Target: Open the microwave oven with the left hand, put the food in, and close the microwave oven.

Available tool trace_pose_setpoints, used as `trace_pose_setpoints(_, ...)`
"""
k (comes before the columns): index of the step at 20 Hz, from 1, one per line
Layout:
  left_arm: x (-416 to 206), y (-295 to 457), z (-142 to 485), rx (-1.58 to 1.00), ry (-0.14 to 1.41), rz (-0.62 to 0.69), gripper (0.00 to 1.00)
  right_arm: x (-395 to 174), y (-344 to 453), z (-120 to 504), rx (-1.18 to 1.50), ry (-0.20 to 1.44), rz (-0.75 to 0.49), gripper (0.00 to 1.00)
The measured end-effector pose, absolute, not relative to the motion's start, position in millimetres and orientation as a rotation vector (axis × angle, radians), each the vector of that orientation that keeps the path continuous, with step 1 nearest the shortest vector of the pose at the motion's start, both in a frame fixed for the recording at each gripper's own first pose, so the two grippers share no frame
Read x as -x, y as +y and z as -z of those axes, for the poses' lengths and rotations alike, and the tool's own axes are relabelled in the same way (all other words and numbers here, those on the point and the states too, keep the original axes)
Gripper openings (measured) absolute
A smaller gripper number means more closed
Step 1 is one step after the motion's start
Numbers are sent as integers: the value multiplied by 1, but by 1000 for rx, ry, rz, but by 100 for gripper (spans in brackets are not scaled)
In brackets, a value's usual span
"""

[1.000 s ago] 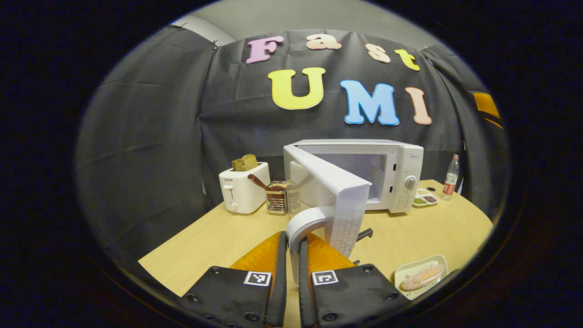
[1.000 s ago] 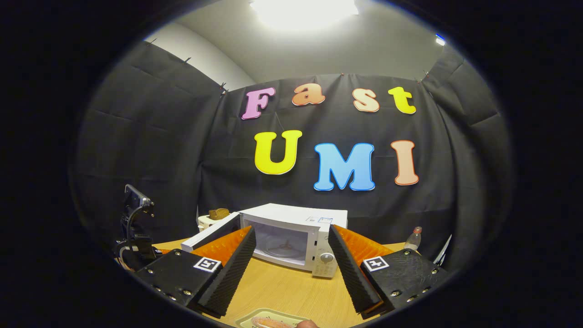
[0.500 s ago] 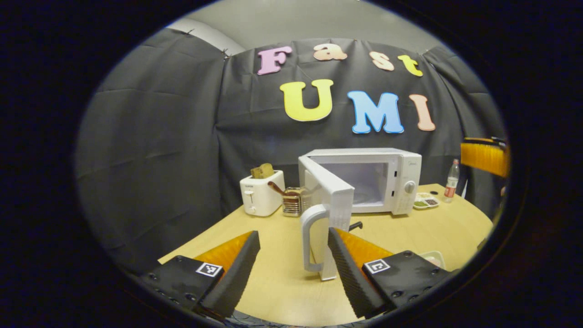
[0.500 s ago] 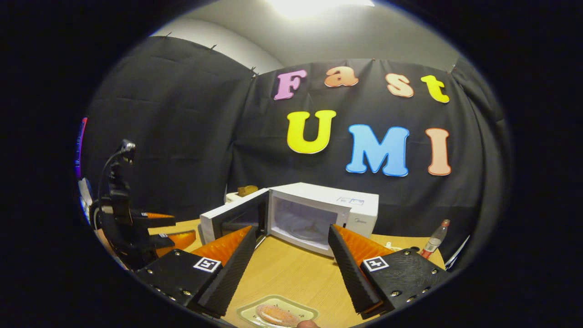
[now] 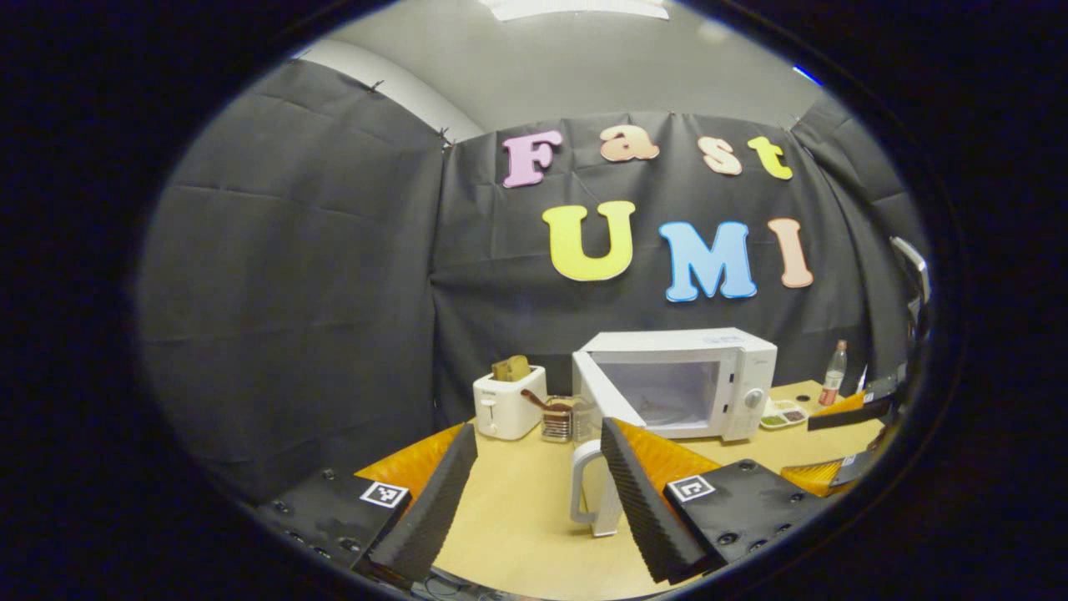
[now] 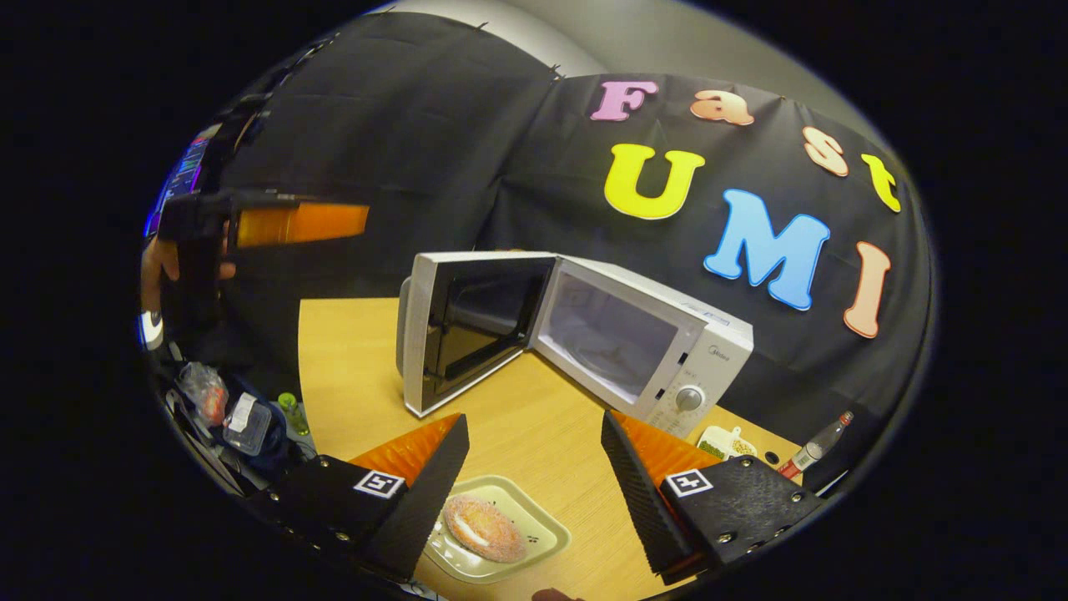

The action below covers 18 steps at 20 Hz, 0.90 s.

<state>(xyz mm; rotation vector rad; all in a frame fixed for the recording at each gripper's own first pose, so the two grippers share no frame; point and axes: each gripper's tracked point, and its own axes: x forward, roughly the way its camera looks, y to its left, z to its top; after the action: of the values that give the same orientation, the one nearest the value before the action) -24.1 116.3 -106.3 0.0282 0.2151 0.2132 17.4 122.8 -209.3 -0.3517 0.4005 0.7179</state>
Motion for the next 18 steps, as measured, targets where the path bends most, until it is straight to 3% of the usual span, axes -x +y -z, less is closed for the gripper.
trace_pose_setpoints(10,47,135,79,-44,158,-294,99,26,121,299,535,577,-924,98)
trace_pose_setpoints(13,52,138,82,-40,168,-312,94,34,117,320,574,618,-952,98)
trace_pose_setpoints(18,60,140,82,-39,176,-345,97,36,111,348,605,695,-971,94)
